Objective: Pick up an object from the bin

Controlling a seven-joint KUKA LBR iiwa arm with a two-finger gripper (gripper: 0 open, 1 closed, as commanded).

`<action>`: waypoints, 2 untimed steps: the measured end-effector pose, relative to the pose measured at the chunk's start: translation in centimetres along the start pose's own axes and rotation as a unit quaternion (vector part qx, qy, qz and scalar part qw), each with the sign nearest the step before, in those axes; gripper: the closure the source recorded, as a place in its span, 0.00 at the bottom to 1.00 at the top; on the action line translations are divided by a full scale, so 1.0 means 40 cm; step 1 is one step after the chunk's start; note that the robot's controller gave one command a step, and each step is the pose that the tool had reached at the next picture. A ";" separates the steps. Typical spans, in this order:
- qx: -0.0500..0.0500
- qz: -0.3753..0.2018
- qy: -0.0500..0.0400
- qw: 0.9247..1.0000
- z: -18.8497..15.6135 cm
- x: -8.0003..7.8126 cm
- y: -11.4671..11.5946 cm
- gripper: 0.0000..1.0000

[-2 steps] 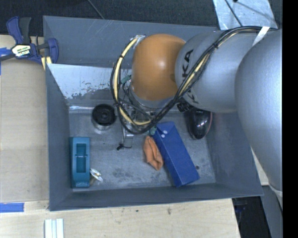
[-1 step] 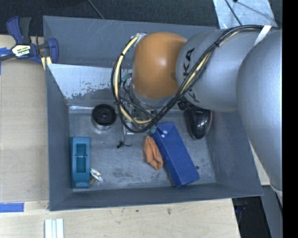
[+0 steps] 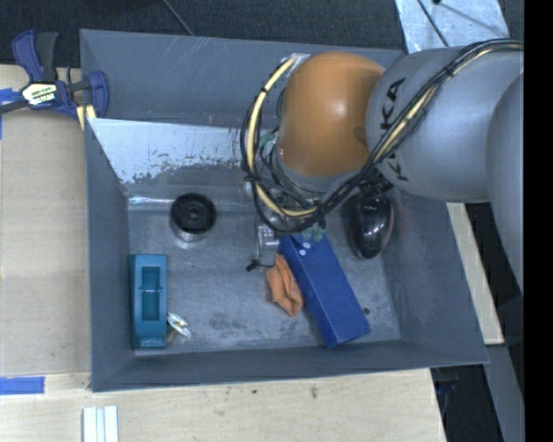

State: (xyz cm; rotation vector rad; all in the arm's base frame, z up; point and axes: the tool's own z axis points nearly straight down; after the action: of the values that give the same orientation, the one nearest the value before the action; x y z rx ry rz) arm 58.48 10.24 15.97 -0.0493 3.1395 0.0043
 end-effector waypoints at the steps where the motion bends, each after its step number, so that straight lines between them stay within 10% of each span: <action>1: 0.002 0.016 0.000 1.000 -0.039 0.056 -0.070 0.00; 2: 0.001 0.017 -0.004 1.000 0.055 0.049 -0.129 0.00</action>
Offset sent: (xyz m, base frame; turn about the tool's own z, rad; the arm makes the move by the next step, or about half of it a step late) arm -0.0183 -0.0674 -0.0499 0.0361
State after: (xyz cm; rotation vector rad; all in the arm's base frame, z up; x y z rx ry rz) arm 56.67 5.03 13.77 0.0034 3.1322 0.0020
